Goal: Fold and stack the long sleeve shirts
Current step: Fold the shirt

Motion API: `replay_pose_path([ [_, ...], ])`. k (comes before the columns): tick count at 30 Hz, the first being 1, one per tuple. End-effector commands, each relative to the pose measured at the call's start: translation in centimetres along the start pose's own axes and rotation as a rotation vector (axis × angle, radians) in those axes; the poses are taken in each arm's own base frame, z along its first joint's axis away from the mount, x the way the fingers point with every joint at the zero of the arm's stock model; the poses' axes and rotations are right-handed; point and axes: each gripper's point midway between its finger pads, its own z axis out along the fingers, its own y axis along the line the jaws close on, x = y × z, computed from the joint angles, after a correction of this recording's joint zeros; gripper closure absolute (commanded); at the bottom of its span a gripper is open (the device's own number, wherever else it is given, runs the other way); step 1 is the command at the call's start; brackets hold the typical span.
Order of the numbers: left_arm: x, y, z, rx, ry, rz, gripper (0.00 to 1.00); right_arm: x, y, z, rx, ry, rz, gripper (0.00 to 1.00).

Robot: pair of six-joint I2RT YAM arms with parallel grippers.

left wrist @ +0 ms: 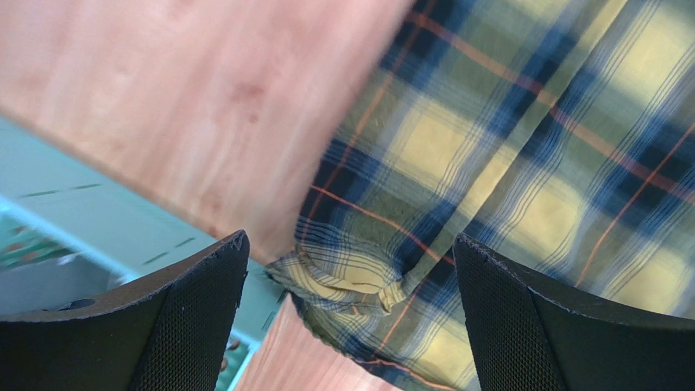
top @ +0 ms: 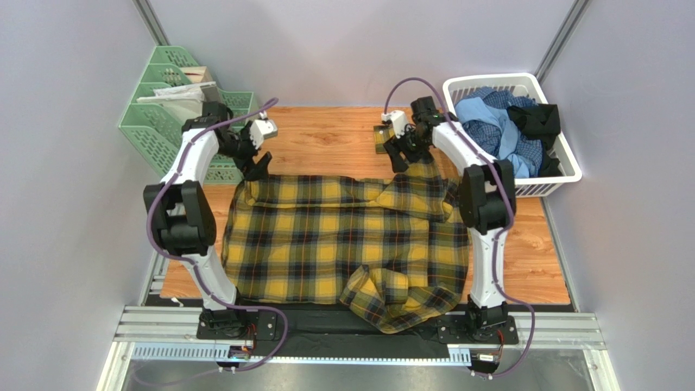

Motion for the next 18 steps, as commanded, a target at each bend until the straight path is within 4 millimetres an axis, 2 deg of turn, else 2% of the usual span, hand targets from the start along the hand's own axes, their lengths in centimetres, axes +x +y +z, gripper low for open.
replay_pose_path([
  [1,2.8,-2.1,0.9,0.103,0.1,0.192,0.01,1.5,3.1,-7.8,-0.081,-0.021,-0.11,0.29],
  [2,4.9,-3.1,1.7,0.119,0.158,0.198,0.01,2.8,3.7,-8.3,-0.093,0.014,-0.109,0.3],
  [3,4.8,-2.7,2.6,0.086,0.168,0.272,0.04,3.3,3.9,-9.2,-0.085,0.02,-0.123,0.31],
  [5,6.2,-3.1,3.2,0.072,0.213,0.305,0.1,6.1,4.4,-9.0,-0.091,0.086,-0.12,0.35],
  [8,7.0,-2.9,4.0,0.075,0.247,0.326,0.2,7.6,4.8,-9.2,-0.1,0.109,-0.107,0.38],
  [12,9.0,-2.9,4.5,0.096,0.303,0.389,0.35,8.1,5.5,-8.8,-0.124,0.129,-0.087,0.44],
  [15,10.2,-3.2,4.7,0.105,0.335,0.405,0.37,10.1,5.4,-8.5,-0.118,0.186,-0.053,0.46],
  [17,10.8,-3.1,4.9,0.097,0.351,0.422,0.36,10.7,5.4,-9.2,-0.108,0.187,-0.04,0.46],
  [18,11.0,-3.0,5.0,0.093,0.357,0.43,0.37,11.6,5.3,-9.5,-0.103,0.2,-0.014,0.46],
])
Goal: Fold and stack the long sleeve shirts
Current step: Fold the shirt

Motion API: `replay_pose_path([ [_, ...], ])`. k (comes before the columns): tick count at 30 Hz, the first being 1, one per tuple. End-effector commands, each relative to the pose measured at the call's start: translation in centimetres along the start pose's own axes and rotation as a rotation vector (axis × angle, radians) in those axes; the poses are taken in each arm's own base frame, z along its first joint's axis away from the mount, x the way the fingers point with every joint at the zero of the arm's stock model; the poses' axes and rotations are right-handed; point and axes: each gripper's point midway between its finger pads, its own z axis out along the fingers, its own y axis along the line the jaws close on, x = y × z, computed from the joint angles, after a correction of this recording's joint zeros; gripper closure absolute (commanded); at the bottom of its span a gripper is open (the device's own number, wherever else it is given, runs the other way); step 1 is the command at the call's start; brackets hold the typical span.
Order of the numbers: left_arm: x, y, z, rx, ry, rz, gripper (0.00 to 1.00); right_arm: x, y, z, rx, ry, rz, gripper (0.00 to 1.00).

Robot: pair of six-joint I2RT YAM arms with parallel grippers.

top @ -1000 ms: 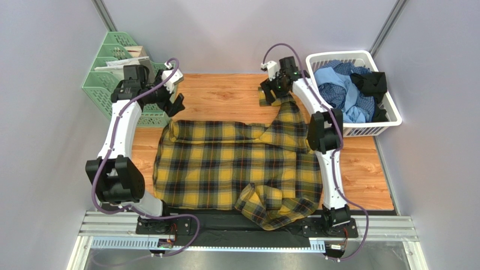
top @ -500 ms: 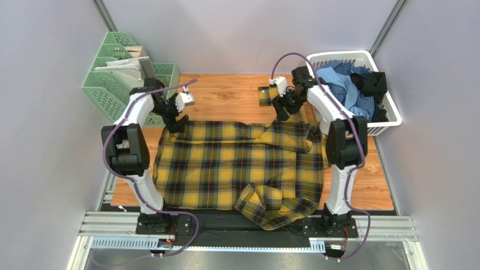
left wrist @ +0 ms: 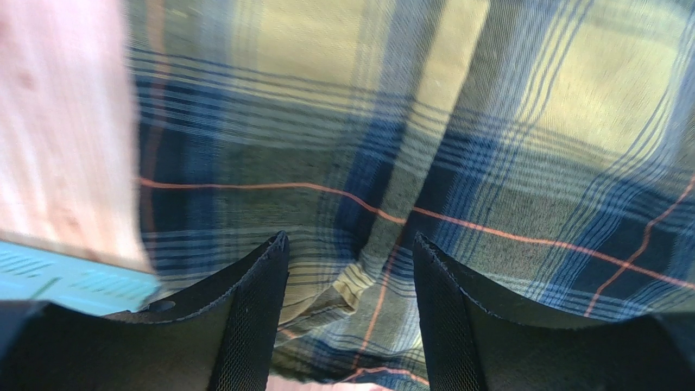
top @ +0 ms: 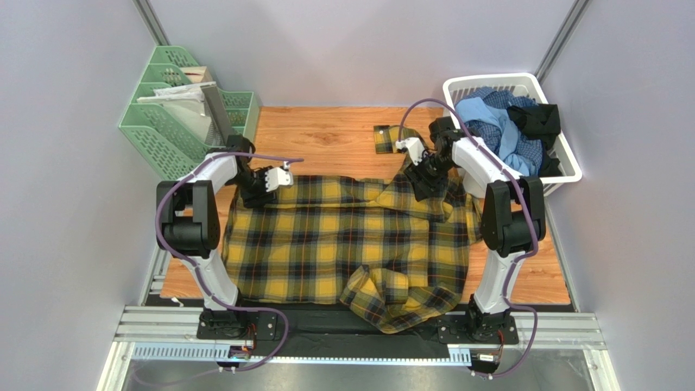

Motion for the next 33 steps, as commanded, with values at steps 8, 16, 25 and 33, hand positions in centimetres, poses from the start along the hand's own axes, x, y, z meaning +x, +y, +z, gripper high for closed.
replay_pose_path([
  [8,1.5,0.9,0.7,-0.036,0.06,0.096,0.39,4.2,-1.4,-2.4,0.031,0.002,0.2,0.47],
  [16,1.5,0.9,0.5,-0.046,0.063,0.097,0.38,5.4,-2.1,-0.1,-0.001,0.036,0.296,0.52],
  [25,2.0,0.3,0.9,-0.024,0.076,0.125,0.41,6.7,-1.4,0.9,-0.04,0.051,0.339,0.58],
  [33,1.8,-0.1,0.7,-0.002,0.071,0.14,0.52,6.7,-1.7,1.2,-0.031,0.054,0.348,0.82],
])
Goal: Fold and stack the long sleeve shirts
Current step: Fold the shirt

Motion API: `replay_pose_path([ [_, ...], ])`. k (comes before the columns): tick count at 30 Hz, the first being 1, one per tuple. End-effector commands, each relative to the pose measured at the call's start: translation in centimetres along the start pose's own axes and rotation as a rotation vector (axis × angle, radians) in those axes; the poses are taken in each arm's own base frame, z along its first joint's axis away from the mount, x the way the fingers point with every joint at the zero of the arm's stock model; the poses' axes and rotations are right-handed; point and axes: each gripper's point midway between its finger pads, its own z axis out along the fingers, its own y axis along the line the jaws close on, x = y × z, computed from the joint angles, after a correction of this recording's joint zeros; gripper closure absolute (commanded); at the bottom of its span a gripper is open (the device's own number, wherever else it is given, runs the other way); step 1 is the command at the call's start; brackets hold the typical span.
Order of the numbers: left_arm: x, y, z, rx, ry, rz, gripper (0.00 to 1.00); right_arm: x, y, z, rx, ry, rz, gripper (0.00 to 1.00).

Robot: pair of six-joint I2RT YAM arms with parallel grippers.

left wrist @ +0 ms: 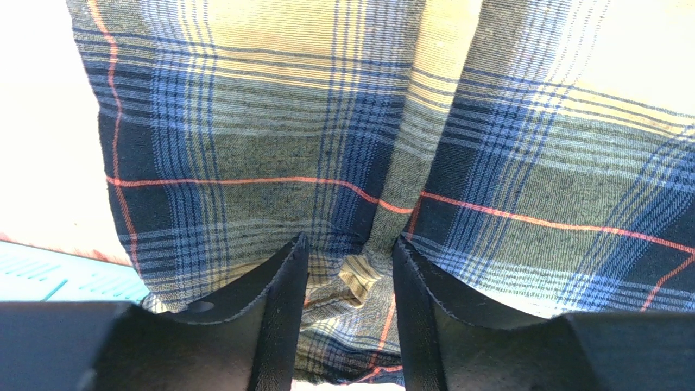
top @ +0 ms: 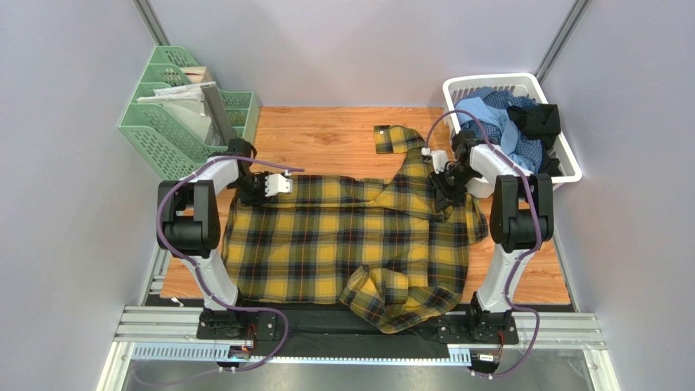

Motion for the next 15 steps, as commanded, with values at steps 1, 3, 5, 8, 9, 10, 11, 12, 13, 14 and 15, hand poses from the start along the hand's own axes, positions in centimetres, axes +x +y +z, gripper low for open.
replay_pose_path([
  [1,-0.2,-0.5,-0.2,0.024,-0.016,0.04,0.56,-0.6,-0.2,0.1,0.0,-0.028,0.014,0.87],
  [3,-0.4,-0.4,-0.3,0.02,-0.019,0.043,0.61,-0.7,-0.2,0.0,-0.001,-0.03,0.017,0.98],
  [5,-0.6,-0.1,-0.7,0.013,-0.024,0.04,0.67,-0.7,-0.1,-0.1,-0.001,-0.033,0.017,1.0],
  [8,-0.8,0.2,-1.4,0.0,-0.028,0.033,0.86,-1.1,0.2,-0.6,-0.007,-0.052,0.014,1.0],
  [9,-0.9,0.4,-1.6,-0.007,-0.029,0.034,0.92,-1.3,0.3,-0.9,-0.011,-0.061,0.013,1.0],
  [10,-1.0,0.4,-1.8,-0.006,-0.029,0.03,1.0,-1.4,0.5,-1.3,-0.011,-0.064,0.011,1.0],
  [11,-1.1,0.5,-2.1,-0.013,-0.03,0.03,1.0,-1.7,0.5,-1.7,-0.008,-0.076,0.007,1.0],
  [12,-1.2,0.7,-2.4,-0.02,-0.033,0.032,1.0,-1.9,0.6,-1.9,-0.011,-0.083,0.005,1.0],
  [13,-1.3,0.6,-2.6,-0.015,-0.034,0.029,1.0,-2.0,0.7,-2.5,-0.007,-0.093,0.004,1.0],
  [14,-1.4,0.6,-3.0,-0.017,-0.034,0.023,1.0,-2.2,0.7,-2.8,-0.007,-0.103,0.003,1.0],
  [15,-1.6,0.9,-3.4,-0.025,-0.036,0.026,1.0,-2.5,0.7,-3.3,-0.003,-0.115,0.0,1.0],
])
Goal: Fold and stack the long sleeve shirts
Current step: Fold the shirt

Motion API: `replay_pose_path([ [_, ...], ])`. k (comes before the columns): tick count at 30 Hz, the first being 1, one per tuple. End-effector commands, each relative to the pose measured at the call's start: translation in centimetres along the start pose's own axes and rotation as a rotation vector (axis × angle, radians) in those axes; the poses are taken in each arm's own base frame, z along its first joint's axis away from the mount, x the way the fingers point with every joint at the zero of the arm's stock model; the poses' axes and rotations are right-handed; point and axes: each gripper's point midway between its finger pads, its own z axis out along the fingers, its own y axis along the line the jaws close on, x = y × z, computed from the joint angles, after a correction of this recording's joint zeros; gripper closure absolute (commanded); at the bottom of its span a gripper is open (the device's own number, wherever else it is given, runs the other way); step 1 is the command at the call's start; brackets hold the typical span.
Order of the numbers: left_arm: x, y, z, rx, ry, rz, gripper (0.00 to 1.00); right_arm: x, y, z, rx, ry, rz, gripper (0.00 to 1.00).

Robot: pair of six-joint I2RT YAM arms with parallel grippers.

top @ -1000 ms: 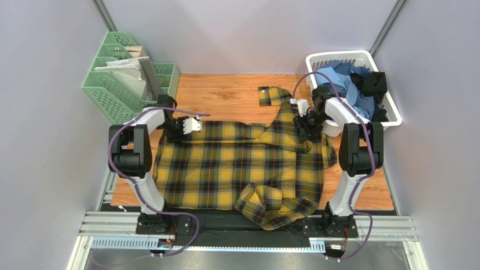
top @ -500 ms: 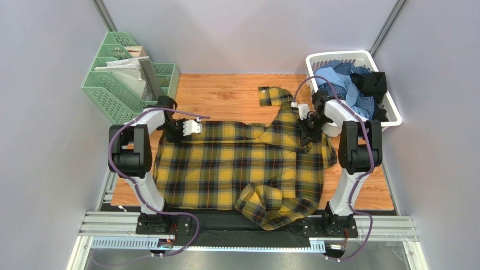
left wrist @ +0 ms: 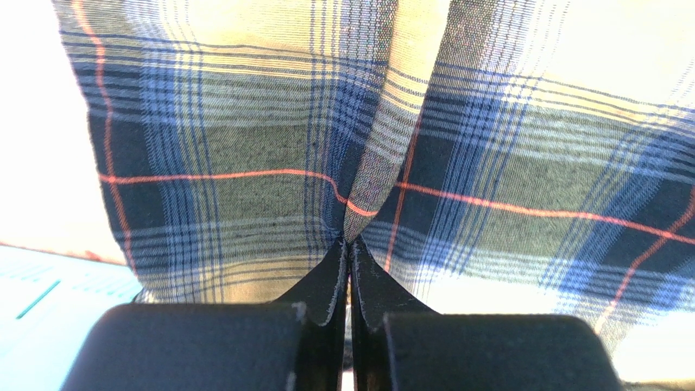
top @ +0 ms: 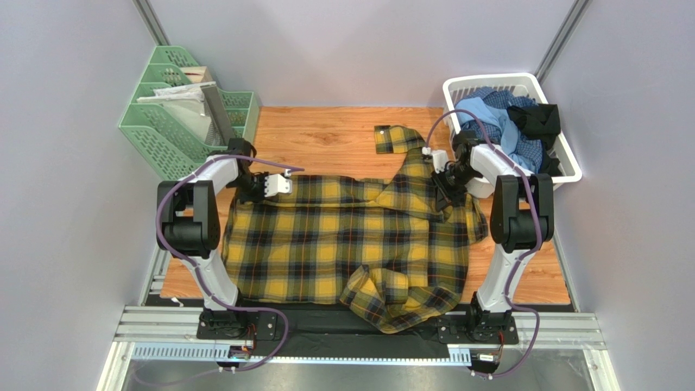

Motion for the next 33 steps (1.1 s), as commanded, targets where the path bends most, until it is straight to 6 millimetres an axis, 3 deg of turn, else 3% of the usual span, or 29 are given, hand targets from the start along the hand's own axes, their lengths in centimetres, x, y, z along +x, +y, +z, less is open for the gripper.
replay_pose_path([
  [1,-1.5,1.2,-3.4,-0.046,-0.035,0.013,1.0,-2.3,0.6,-3.5,0.009,-0.105,-0.012,1.0],
  [11,-1.9,0.7,-5.1,-0.05,-0.031,0.021,1.0,-1.7,0.7,-6.5,0.007,-0.139,-0.002,1.0],
  [19,-2.3,-1.4,-6.6,-0.013,-0.04,0.038,1.0,-0.5,1.5,-7.6,0.001,-0.119,-0.025,1.0],
  [27,-0.9,-4.6,-3.7,0.102,-0.004,0.005,1.0,0.2,0.7,-5.5,-0.01,-0.081,-0.002,1.0],
  [33,0.2,-5.3,-1.7,0.141,0.031,-0.026,1.0,0.9,0.2,-3.8,-0.021,-0.039,0.005,1.0],
])
